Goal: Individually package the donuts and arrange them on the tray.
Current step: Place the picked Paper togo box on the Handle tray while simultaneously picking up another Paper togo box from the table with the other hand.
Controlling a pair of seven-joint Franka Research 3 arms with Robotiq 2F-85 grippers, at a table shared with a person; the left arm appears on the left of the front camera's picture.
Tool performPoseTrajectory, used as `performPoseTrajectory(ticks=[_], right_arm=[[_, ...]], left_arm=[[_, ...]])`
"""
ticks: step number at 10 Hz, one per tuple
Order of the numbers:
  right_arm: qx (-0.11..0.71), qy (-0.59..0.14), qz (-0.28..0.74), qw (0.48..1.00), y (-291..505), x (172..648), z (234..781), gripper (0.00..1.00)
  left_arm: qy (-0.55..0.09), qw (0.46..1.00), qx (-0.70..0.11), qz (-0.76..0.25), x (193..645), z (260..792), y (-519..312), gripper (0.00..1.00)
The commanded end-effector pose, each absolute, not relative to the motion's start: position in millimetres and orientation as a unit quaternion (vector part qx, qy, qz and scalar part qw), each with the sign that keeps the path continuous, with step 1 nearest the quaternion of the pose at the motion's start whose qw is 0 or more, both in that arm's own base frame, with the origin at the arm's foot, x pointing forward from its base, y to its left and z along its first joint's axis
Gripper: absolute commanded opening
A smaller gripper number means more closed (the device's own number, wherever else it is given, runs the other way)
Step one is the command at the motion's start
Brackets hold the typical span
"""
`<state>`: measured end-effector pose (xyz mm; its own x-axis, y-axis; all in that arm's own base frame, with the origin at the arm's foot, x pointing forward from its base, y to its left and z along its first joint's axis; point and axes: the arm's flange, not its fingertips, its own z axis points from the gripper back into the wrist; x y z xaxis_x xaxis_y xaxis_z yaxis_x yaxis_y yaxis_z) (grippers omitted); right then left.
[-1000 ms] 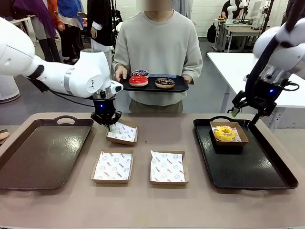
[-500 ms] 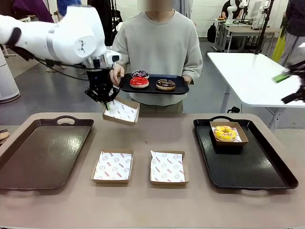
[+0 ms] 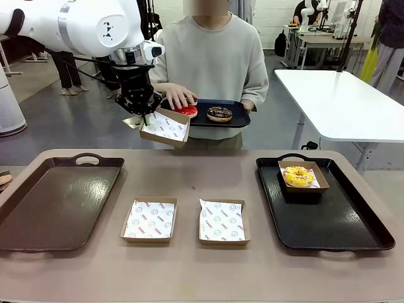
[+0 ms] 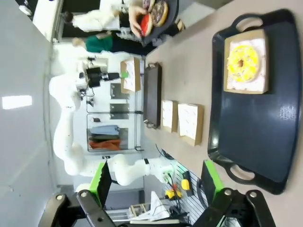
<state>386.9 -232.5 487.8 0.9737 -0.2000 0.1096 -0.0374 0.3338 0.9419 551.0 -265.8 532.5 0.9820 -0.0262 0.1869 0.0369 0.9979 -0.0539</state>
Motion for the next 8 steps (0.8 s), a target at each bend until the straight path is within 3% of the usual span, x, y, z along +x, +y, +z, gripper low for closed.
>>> performPoseTrajectory(ticks=[1,8], right_arm=[[0.600,-0.123,-0.062,0.788,-246.1,375.8,468.3,1.00],[0.626,-0.122,-0.125,0.760,-274.6,340.8,385.7,1.00]], left_arm=[[-0.097,0.995,-0.009,0.002,567.0,536.9,-280.7,0.00],[-0.096,0.995,-0.026,-0.013,557.5,533.6,-270.1,0.00]])
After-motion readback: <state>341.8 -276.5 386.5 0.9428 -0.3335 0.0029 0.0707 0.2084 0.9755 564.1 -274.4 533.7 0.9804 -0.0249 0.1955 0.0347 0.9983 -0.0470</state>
